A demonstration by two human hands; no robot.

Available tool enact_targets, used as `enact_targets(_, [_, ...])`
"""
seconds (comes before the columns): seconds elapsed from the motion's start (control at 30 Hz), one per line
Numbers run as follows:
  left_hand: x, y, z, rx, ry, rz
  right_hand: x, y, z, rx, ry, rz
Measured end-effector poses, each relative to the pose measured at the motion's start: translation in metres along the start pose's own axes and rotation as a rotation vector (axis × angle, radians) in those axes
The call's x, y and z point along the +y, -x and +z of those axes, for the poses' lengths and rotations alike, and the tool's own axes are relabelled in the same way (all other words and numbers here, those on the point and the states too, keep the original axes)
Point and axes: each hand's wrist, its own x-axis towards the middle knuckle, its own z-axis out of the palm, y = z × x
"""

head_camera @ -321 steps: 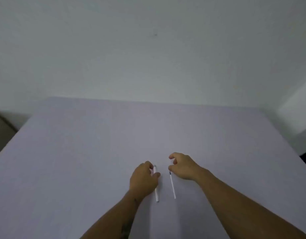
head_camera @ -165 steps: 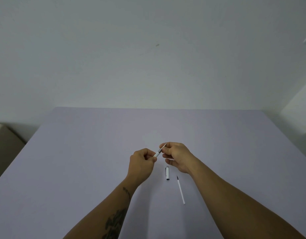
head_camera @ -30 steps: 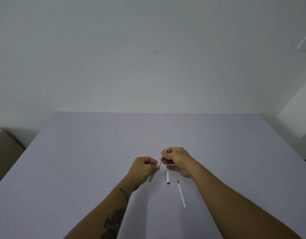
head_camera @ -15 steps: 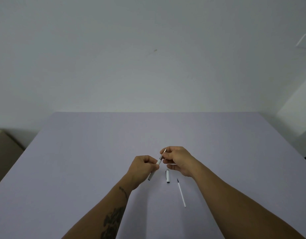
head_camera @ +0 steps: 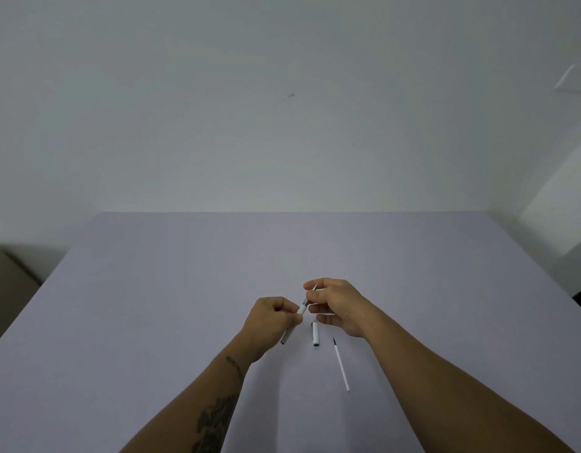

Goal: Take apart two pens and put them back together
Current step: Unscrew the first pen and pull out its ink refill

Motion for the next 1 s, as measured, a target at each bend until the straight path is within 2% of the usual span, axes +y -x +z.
enact_targets(0.47, [-0.0014,0.0051,-0.0033,-0.001,-0.003,-0.003,0.0076,0.0005,0.0053,0.032,0.090,0.007])
enact_targets(0.8, [-0.0032,0.0056,-0.0040,-0.004,0.001,-0.021,0.0043,0.0018,0.0010,0.021,-0.069,-0.001])
enact_targets(1.0, [-0.0097,0.0023,-0.0034,0.001,0.022,-0.046,0.0003,-0.0044,-0.0028,0.174,-0.205,-0.082])
